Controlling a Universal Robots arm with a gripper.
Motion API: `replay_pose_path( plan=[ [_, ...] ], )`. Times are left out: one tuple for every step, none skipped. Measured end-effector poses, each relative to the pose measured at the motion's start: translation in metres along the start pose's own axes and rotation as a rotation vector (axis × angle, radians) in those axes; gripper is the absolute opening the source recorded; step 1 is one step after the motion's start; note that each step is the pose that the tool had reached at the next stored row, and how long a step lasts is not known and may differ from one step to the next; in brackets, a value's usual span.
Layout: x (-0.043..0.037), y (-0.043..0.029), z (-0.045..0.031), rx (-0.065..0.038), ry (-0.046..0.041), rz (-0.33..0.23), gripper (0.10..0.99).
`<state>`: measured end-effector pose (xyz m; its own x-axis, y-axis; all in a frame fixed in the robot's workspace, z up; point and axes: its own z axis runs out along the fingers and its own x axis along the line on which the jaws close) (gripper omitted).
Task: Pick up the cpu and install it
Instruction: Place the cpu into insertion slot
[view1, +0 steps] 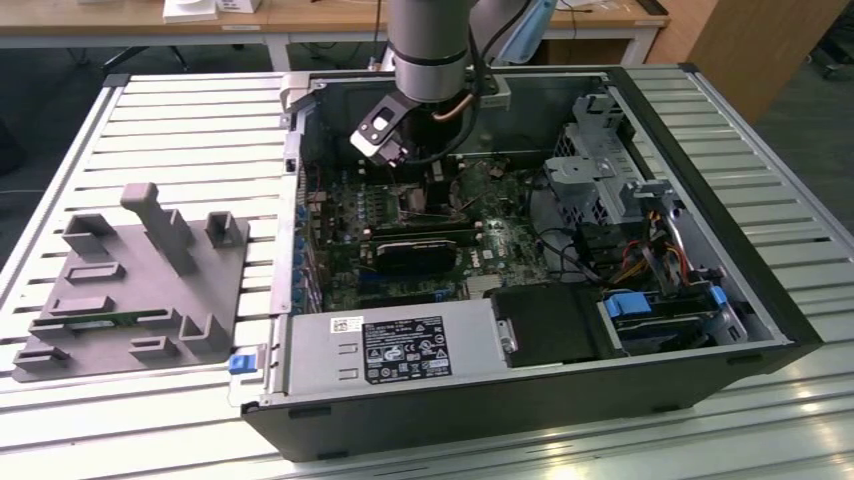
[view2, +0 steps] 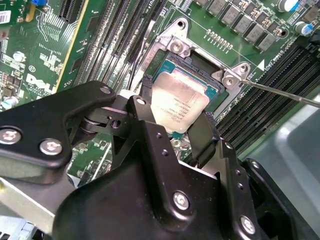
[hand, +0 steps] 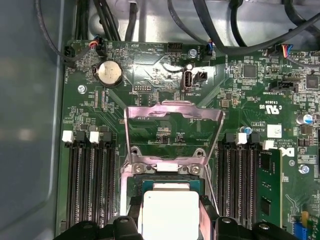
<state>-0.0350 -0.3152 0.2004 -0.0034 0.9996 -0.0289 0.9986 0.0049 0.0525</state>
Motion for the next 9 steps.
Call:
replay_pose_path(
  plan=[
    [0.0000,0.0000,0.0007,0.000,0.0000,0.000,0.533],
    [0.0001,-0.0002,0.0012,0.000,0.0000,0.000,0.533],
    [0.0001,-0.0003,0.0018,0.000,0.0000,0.000,0.533],
    [0.0001,-0.0003,0.0023,0.000,-0.0001,0.000,0.533],
    [0.0001,-0.0004,0.0029,0.000,-0.0001,0.000,0.533],
    [0.0002,-0.0004,0.0036,0.000,0.0000,0.000,0.533],
    [0.0003,-0.0005,0.0042,0.000,-0.0001,0.000,0.533],
    [0.0004,-0.0005,0.0047,0.000,0.0000,0.000,0.533],
    [0.0005,-0.0005,0.0053,0.000,-0.0001,0.000,0.533]
  ],
)
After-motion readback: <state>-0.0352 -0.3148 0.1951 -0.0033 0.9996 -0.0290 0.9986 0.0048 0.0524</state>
